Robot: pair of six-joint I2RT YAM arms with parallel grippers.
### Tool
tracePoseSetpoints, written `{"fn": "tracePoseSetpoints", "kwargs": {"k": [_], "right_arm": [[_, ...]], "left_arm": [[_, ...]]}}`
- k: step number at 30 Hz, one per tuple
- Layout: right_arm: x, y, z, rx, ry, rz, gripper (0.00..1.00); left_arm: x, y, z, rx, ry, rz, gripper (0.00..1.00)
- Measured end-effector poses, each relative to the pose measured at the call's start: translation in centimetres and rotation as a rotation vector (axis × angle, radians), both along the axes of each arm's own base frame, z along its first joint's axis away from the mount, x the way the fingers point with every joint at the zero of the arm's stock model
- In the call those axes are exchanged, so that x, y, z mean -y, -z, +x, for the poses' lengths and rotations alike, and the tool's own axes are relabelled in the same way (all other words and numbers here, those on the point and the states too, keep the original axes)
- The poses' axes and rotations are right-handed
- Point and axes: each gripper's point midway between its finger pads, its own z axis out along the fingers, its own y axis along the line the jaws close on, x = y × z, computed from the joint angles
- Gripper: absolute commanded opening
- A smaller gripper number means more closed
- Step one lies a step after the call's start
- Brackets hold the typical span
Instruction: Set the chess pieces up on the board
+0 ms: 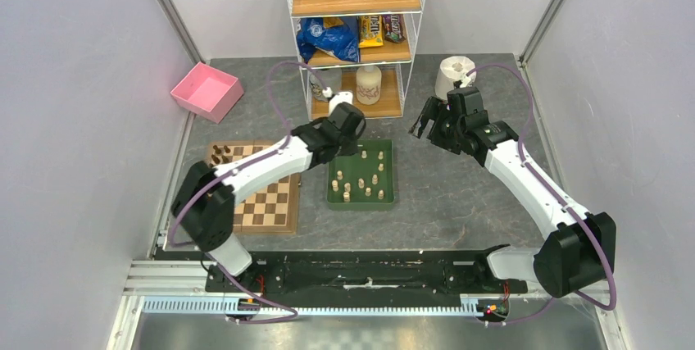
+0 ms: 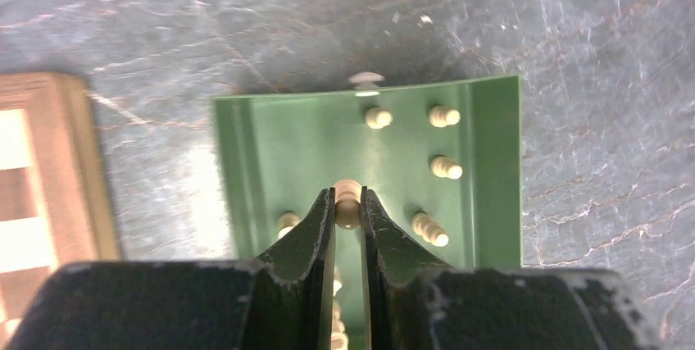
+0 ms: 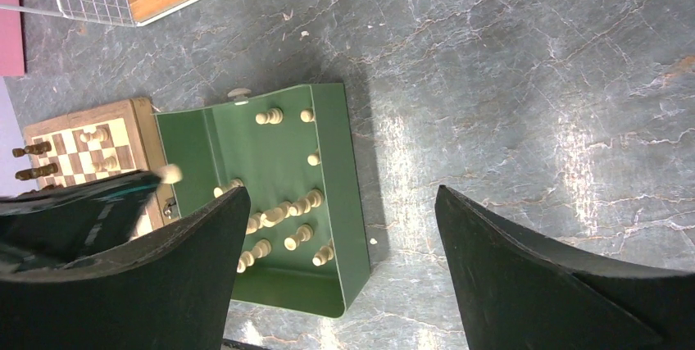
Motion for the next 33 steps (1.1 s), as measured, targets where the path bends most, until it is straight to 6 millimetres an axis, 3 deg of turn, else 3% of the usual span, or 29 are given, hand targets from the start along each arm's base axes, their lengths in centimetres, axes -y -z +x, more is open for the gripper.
{"fn": "tracePoseSetpoints", "kwargs": {"k": [5,9,12,17,21,33], "right_arm": [[-0.1,0.0,0.0,-0.001,-0.003,0.005,0.91],[-0.3,0.0,-0.1,-0.004,-0.013,0.015,0.91],[-0.6,0.1,-0.1,-0.011,-0.019,0.023,0.91],[-0.7,0.4,-0.1,-0.022,-0.019,0.026,0.91],[-0.8,0.4,-0.1,-0.025,-0.019,0.034,0.91],[-1.0,0.4,-0.2,-0.028,-0.027,0.043,0.91]], "left_arm": [[-5.4,-2.7,-0.5,0.056,-0.095,-0.031,0.02],[-11.7,-1.7,-2.4,0.040,-0.204,0.010,0.02],[-14.9,-0.6,-4.5,0.010,-0.252,0.050,0.02],[-17.8,0.9,-7.4,-0.040,-0.294,0.098,0.02],[-19.5,2.4,-8.7,-0.085,-0.339,0.130,0.02],[-22.8,4.7,-9.2,-0.152,-0.452,0.161,0.02]]}}
